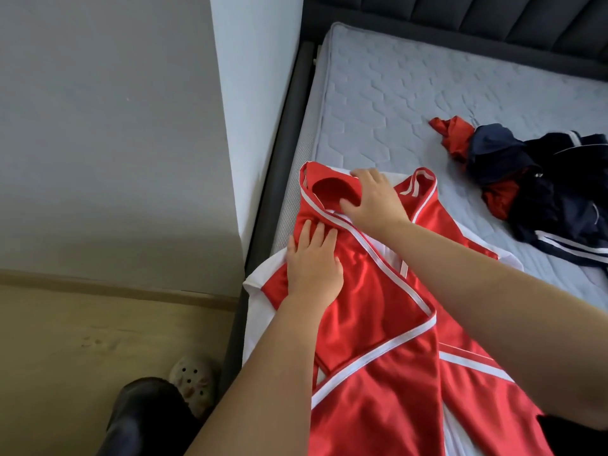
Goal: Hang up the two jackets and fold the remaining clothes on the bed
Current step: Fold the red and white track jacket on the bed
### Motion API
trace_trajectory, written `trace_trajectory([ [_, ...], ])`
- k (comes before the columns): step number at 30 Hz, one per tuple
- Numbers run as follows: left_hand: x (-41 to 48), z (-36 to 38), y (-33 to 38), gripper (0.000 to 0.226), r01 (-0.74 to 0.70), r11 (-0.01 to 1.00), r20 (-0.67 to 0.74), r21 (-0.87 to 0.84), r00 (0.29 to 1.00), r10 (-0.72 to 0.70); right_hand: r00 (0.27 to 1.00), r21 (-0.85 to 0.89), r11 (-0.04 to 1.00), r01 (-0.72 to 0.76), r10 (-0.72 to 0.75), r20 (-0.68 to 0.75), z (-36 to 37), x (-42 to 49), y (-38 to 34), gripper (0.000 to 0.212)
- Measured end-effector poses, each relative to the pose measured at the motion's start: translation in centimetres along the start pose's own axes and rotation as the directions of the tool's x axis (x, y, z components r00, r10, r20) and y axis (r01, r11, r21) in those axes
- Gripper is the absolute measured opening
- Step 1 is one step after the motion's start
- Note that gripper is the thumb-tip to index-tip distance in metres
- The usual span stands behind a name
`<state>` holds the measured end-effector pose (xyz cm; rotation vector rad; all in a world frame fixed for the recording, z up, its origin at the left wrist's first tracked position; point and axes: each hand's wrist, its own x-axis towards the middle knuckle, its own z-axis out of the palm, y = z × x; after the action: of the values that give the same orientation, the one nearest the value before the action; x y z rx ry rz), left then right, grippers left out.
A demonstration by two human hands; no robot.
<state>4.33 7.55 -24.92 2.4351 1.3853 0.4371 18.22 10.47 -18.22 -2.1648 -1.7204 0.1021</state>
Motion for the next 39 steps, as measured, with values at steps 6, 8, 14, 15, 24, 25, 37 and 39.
trace_trajectory([
  [6,0.3,1.4,-0.8,0.056,0.002,1.000,0.031,0.002,1.000,-0.002,0.977,-0.360,0.932,-0.034,0.107,0.185,1.5,0.8,1.4,0.088],
  [8,0.2,1.2,-0.8,0.056,-0.004,1.000,0.037,0.001,0.999,0.004,0.972,-0.380,0.925,-0.009,0.097,0.214,1.3,0.9,1.6,0.075],
  [14,1.2,-2.4,0.3,0.035,0.068,0.891,-0.141,-0.449,0.979,-0.146,0.999,-0.345,0.939,-0.006,0.017,0.031,-2.1,1.4,2.4,0.026],
  [15,1.6,-3.6,0.6,0.030,0.100,0.804,-0.204,-0.587,0.942,-0.266,1.000,-0.320,0.947,0.011,-0.002,0.026,-2.9,1.3,2.8,0.027],
  [24,6.9,-8.9,3.7,0.045,0.545,0.218,0.408,-0.810,0.789,-0.459,0.972,-0.156,0.961,0.230,-0.235,-0.014,-6.4,0.2,5.0,0.039],
  [25,7.3,-9.3,3.9,0.049,0.591,0.075,0.518,-0.803,0.755,-0.401,0.966,-0.164,0.954,0.251,-0.257,-0.019,-6.5,0.0,5.1,0.037],
  [37,7.3,-7.2,1.0,0.049,0.563,0.682,0.303,-0.467,0.827,-0.474,0.945,-0.496,0.859,0.125,0.050,0.325,-3.9,-2.2,10.3,0.059],
  [39,7.0,-6.5,0.3,0.037,0.415,0.879,0.075,-0.236,0.909,-0.409,0.915,-0.400,0.912,0.093,0.080,0.395,-3.1,-2.7,10.7,0.067],
])
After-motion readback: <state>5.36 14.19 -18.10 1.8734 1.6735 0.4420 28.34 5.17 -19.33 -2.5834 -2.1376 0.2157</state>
